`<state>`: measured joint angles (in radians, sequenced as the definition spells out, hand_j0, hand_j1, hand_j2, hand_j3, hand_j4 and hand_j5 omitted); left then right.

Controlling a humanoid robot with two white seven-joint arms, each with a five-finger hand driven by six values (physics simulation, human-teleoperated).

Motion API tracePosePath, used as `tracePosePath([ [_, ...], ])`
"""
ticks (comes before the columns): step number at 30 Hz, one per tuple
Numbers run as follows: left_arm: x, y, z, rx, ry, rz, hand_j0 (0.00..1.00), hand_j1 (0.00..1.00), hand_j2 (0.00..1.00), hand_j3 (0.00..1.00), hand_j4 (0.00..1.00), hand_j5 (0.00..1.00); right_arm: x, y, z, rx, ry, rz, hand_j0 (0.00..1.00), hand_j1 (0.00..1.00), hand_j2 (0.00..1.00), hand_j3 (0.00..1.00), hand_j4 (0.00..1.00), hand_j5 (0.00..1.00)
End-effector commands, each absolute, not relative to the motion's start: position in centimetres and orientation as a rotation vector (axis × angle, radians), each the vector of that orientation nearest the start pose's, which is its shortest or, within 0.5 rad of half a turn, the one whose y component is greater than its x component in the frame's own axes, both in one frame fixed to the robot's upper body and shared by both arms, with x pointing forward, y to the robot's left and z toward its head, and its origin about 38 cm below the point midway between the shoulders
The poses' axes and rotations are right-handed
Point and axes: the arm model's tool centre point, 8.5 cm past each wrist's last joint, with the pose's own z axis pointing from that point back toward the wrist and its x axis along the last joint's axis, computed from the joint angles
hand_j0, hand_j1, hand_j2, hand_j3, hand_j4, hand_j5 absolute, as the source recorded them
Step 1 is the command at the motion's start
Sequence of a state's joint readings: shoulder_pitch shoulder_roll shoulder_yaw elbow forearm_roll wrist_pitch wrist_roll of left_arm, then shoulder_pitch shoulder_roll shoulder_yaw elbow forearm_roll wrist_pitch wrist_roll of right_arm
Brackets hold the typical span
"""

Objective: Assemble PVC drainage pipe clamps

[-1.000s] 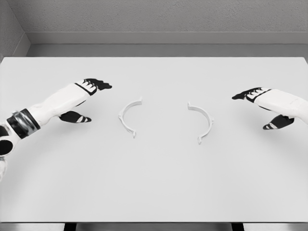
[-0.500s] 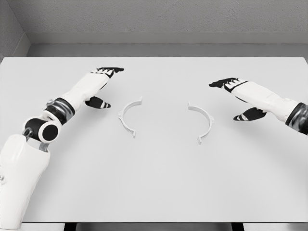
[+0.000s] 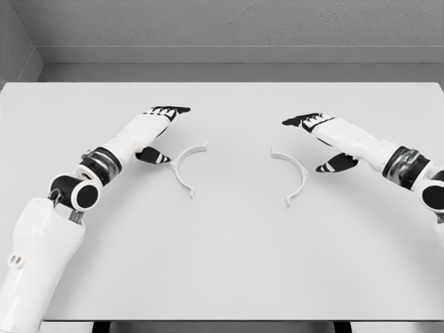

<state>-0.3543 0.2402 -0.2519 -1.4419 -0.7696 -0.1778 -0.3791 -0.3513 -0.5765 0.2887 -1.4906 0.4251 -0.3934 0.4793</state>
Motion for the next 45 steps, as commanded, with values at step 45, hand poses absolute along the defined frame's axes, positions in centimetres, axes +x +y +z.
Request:
tracePosePath([
  [45, 44.0, 18.2, 13.2, 0.484, -1.531, -1.452, 1.00, 1.00, 1.00, 1.00, 1.00, 1.00, 43.8, -27.4, 13.9, -0.340, -1.485, 1.590, 1.00, 1.00, 1.00, 1.00, 1.00, 1.00],
])
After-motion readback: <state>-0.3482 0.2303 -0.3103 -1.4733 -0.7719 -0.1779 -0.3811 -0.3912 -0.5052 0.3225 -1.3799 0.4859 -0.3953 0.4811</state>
